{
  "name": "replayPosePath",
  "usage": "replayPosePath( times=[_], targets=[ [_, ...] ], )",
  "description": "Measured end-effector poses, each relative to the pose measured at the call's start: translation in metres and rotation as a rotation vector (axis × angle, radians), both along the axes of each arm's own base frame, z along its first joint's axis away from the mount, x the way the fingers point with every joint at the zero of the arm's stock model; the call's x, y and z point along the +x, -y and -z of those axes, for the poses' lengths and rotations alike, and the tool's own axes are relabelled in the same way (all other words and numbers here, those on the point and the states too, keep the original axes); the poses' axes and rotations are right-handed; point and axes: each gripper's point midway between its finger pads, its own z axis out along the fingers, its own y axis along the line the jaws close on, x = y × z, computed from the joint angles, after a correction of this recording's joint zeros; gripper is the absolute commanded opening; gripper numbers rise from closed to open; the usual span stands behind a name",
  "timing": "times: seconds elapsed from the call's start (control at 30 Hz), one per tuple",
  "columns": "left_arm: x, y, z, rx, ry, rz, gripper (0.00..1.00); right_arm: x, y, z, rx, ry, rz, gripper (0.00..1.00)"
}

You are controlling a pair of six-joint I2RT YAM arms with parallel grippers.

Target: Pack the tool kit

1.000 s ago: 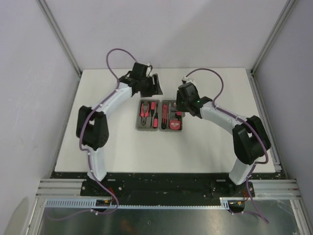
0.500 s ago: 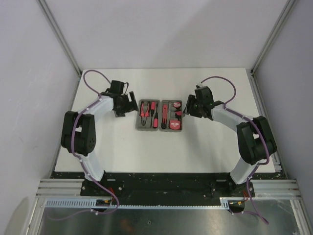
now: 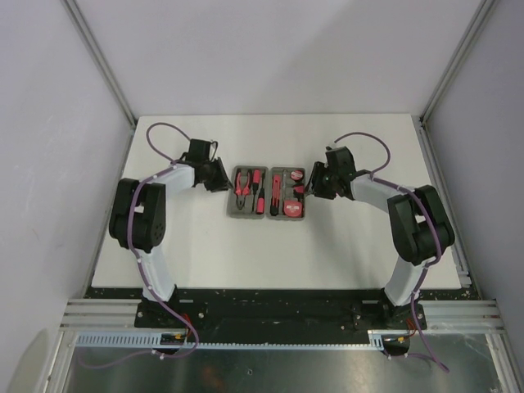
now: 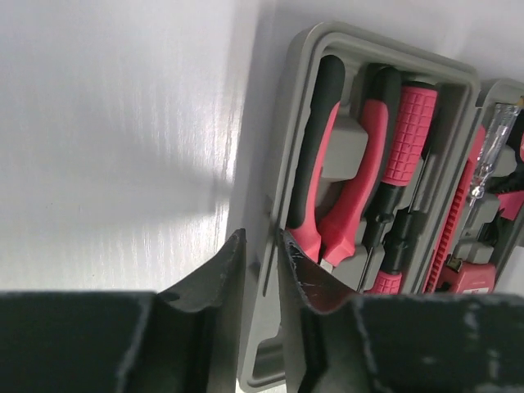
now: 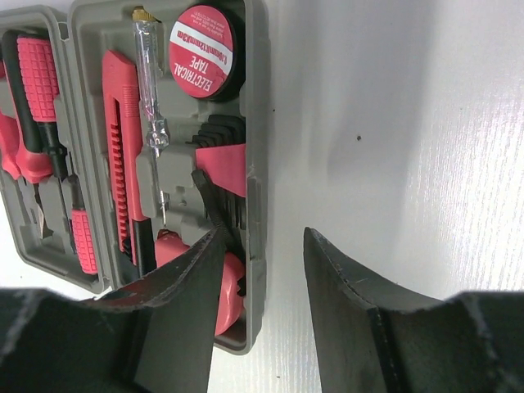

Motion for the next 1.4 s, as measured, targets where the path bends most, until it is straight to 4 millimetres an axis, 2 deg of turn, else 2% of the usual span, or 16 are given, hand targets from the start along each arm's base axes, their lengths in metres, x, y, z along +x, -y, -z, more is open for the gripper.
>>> replayPosePath(
  times=[0.3,0.47,0.57,0.67,0.87,1.03,1.13,1.4],
  targets=[
    [0.004,0.004,-0.001,0.001,0.032,0.037,0.30,0.003,0.000,0.002,0.006,0.004,0.000,0.47],
    [0.004,0.006,0.000,0.041,0.050,0.059,0.38,0.004,0.002,0.005,0.004,-0.002,0.006,0.46],
    [0.002,0.007,0.003,0.074,0.054,0.073,0.40,0.004,0.003,0.007,0.003,-0.008,0.006,0.46],
    [0.002,0.006,0.005,0.100,0.061,0.077,0.35,0.004,0.003,0.009,0.004,-0.011,0.006,0.46],
    [0.001,0.010,0.005,0.117,0.072,0.096,0.17,0.003,0.003,0.012,0.009,-0.020,0.003,0.45],
    [0.000,0.013,0.006,0.165,0.087,0.123,0.13,0.004,0.004,0.012,0.009,-0.020,0.006,0.45],
    [0.000,0.013,0.005,0.215,0.093,0.134,0.02,0.005,0.005,0.012,0.010,-0.019,0.009,0.45],
    [-0.003,0.003,0.001,0.350,0.069,0.133,0.00,0.015,0.011,0.003,0.036,0.009,0.049,0.45]
  ],
)
